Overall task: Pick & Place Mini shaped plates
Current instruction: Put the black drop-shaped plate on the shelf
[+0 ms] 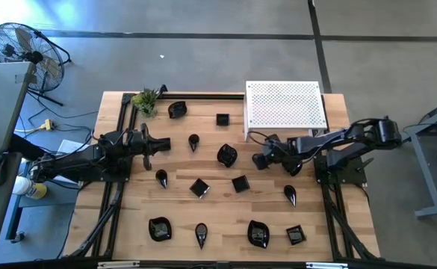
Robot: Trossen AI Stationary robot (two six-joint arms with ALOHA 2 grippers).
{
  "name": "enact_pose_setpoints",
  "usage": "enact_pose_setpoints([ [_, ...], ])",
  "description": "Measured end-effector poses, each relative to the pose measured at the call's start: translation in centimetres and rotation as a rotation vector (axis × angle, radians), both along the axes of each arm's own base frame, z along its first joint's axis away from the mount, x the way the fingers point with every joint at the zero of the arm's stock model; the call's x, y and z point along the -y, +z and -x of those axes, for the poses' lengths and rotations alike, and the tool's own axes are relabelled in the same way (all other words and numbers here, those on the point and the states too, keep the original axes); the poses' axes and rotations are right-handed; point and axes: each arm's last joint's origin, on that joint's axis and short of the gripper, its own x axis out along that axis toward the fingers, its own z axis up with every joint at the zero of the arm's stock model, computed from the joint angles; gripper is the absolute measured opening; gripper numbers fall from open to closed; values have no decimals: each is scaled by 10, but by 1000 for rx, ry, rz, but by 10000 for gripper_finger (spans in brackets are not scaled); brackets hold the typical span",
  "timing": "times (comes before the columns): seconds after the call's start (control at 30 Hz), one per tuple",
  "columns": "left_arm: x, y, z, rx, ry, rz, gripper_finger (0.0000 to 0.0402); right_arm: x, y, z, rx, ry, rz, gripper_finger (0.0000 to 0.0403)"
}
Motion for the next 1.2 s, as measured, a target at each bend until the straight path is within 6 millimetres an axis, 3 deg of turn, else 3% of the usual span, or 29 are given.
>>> enact_pose_setpoints([
  [0.27,0,1,0,6,3,-5,1,-2,44,12,206,116,33,3],
  [0.37,0,1,0,6,3,-5,1,-4,50,18,204,150,37,2],
  [0.77,0,0,0,2,3,-7,1,1,17,14,-15,214,-26,107],
  [0.9,0,0,0,2,3,-7,1,2,10,7,-15,234,-4,105],
  [1.2,0,0,0,-6,-3,-5,1,3,-3,2,-54,244,8,58],
])
